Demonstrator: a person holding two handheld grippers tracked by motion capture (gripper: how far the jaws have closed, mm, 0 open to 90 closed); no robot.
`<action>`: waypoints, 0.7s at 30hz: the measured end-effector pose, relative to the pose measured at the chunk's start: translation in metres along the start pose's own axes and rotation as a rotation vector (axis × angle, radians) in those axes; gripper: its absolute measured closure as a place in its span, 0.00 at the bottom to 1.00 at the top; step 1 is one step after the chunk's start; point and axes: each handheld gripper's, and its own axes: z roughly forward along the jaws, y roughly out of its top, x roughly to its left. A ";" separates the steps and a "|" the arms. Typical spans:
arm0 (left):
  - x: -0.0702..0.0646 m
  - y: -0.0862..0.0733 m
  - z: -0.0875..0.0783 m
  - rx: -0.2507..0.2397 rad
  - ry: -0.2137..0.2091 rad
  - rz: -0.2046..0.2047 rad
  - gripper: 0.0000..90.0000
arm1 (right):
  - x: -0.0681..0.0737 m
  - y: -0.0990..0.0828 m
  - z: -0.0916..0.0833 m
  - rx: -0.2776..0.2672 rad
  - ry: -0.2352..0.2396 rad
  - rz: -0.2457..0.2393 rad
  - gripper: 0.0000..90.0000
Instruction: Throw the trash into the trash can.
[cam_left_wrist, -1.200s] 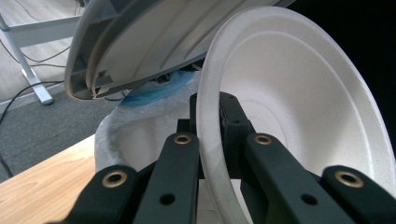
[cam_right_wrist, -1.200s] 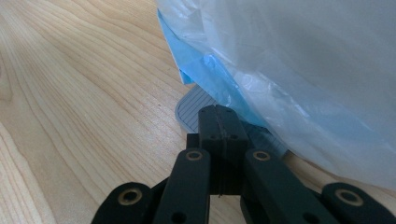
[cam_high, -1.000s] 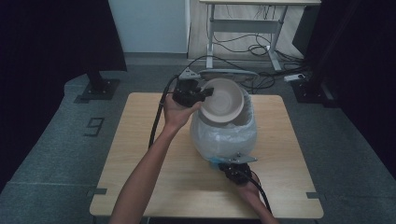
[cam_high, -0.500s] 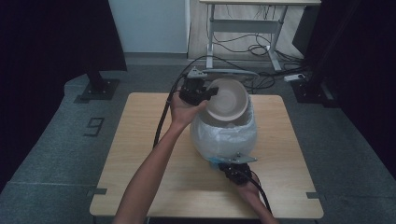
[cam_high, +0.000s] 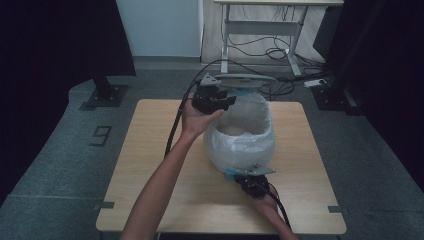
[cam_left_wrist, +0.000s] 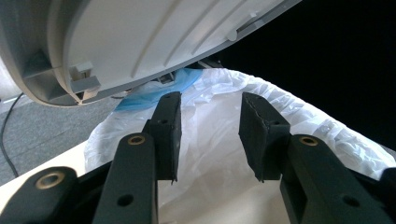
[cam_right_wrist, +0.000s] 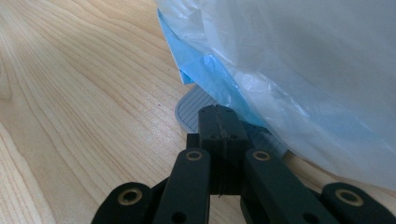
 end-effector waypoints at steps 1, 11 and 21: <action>0.000 0.000 -0.001 0.000 0.000 0.003 0.65 | 0.000 0.000 0.000 0.000 0.000 0.000 1.00; -0.001 -0.002 -0.017 -0.002 -0.029 0.031 0.49 | 0.000 0.000 0.000 0.000 -0.002 0.000 1.00; 0.001 -0.017 -0.041 -0.007 -0.025 0.048 0.41 | 0.000 0.000 0.000 0.000 -0.003 0.000 1.00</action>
